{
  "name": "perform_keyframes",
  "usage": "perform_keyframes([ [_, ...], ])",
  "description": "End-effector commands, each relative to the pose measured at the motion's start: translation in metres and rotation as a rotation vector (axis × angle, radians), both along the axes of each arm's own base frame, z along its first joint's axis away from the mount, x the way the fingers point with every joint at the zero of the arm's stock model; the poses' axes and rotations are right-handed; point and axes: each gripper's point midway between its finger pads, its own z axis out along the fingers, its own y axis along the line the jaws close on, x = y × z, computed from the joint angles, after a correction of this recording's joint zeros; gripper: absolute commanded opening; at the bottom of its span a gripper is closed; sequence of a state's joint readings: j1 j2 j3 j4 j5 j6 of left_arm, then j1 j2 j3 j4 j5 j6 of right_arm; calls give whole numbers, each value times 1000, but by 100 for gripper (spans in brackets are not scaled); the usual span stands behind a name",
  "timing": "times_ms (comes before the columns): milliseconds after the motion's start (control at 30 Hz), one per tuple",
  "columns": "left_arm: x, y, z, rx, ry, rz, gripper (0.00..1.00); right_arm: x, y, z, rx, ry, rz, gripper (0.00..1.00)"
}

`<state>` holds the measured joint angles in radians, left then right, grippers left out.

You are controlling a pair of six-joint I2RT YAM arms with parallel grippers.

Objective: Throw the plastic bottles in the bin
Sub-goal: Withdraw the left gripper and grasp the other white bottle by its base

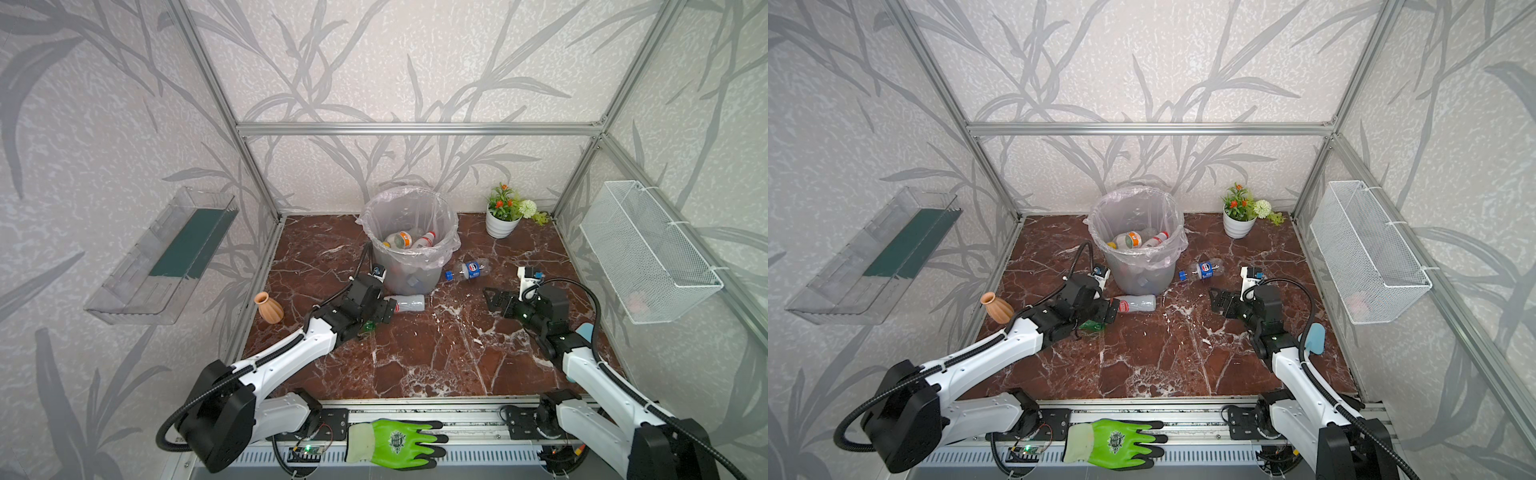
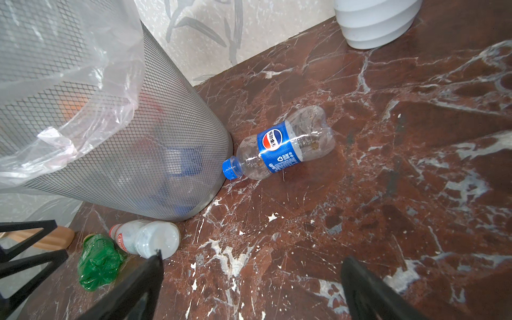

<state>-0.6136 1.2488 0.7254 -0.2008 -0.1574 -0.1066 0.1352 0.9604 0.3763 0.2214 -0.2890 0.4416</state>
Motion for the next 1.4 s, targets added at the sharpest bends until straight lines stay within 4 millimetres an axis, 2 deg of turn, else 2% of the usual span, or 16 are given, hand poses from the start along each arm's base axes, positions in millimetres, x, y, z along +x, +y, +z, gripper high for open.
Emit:
perform_keyframes([
  [0, 9, -22, 12, 3, -40, -115, 97, 2, -4, 7, -11, -30, -14, 99],
  [433, 9, -58, -40, 165, 17, -296, 93, 1, -7, 8, -39, -30, -21, 99],
  [633, 13, -72, -53, 202, 21, -345, 90, -1, -8, 9, -45, -29, -22, 99],
  [933, 8, -86, -69, 243, 38, -407, 83, -5, -11, 11, -71, -39, -26, 99],
  [1133, 0, -108, -80, 281, 56, -488, 81, -6, -10, 11, -69, -41, -22, 99],
  [1367, -3, -132, -87, 279, 61, -551, 70, -7, -12, 13, -76, -46, -26, 99],
])
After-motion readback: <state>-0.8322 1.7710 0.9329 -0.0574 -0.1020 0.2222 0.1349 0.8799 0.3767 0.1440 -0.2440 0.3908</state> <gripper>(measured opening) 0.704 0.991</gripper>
